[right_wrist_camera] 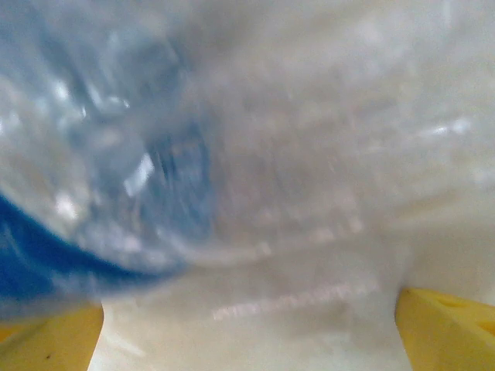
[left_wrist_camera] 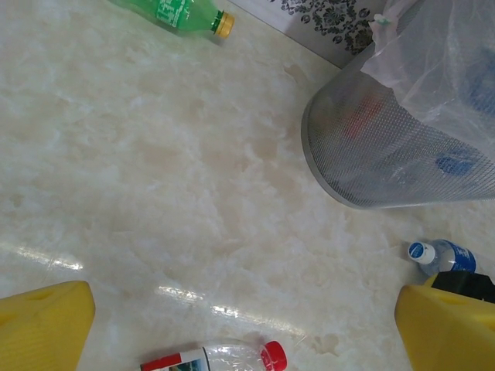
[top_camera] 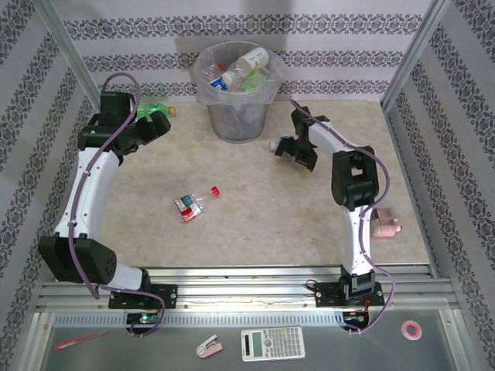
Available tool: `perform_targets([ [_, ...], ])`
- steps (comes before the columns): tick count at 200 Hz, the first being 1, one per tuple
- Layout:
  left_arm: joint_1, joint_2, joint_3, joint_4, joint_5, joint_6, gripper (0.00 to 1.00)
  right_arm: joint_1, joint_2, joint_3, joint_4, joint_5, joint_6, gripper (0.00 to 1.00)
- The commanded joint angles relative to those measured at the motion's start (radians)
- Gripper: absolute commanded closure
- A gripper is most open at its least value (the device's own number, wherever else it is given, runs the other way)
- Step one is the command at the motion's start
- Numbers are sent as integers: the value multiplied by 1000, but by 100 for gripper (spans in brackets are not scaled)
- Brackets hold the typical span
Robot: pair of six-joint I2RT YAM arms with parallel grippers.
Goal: Throw the plastic bottles in the bin
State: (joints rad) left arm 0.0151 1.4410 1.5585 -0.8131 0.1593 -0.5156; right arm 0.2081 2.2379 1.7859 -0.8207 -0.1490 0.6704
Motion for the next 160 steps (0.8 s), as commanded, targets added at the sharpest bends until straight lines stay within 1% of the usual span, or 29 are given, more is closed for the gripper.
perform_targets([
  [1,5,4,13,37,22,42,0,-9,-142,-97,50,-85,102,2],
  [22,7,21,-2,69,42,42,0,-17,-207,-150,93,-125,156,2],
  [48,6,58,-2,108,70,36,0,-32,-224,-107,104,-127,205,2],
  [79,6,107,10,139,87,34,0,-55,-127,-15,78,-136,284,2],
  [93,6,127,26,138,99,35,0,-59,-94,-4,79,-150,330,2],
  [112,9,150,34,132,103,38,0,-64,-65,-5,83,-135,372,2],
  [160,18,180,-7,143,101,33,0,-82,60,117,38,-118,421,2],
])
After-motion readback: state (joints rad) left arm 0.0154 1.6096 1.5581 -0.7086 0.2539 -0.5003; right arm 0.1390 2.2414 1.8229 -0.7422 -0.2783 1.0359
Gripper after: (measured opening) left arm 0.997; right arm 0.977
